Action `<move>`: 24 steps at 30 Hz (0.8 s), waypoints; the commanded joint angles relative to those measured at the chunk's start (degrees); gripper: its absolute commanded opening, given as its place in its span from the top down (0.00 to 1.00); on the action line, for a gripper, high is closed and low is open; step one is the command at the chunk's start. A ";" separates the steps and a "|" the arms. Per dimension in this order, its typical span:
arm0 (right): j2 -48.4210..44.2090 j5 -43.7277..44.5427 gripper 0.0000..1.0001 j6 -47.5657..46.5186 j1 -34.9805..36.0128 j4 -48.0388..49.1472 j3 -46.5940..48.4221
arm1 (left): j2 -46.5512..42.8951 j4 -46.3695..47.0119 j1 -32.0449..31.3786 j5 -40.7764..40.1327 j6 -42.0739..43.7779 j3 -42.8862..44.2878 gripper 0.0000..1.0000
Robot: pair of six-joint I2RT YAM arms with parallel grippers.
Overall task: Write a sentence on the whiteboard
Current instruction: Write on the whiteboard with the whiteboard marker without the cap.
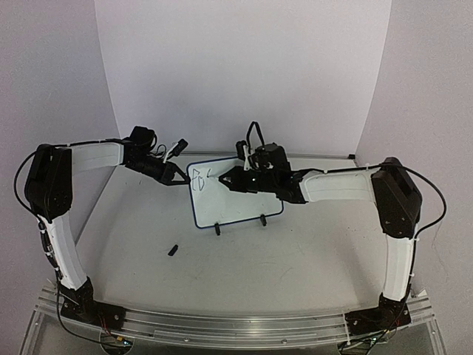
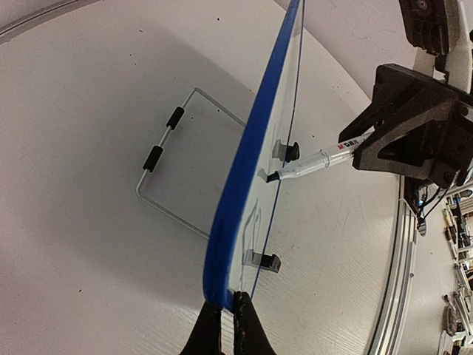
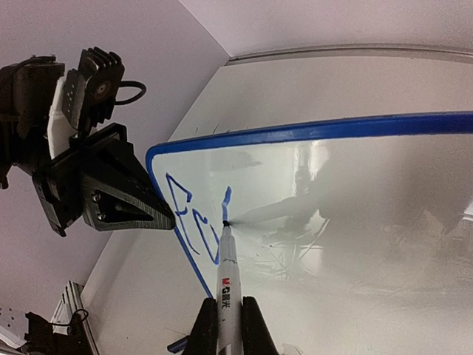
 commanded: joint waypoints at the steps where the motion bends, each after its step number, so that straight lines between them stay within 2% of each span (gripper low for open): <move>1: -2.09 5.29 1.00 0.39 -0.03 0.16 -2.76 | -2.08 -1.21 -0.64 -2.54 2.69 1.47 1.00; 10: -6.04 10.62 1.00 0.92 -0.03 1.97 -7.07 | -2.08 -1.17 -0.66 -2.55 2.68 1.38 1.00; 24: -2.53 3.37 1.00 1.11 0.33 0.79 -6.57 | -2.08 -1.21 -0.72 -2.57 2.73 1.41 1.00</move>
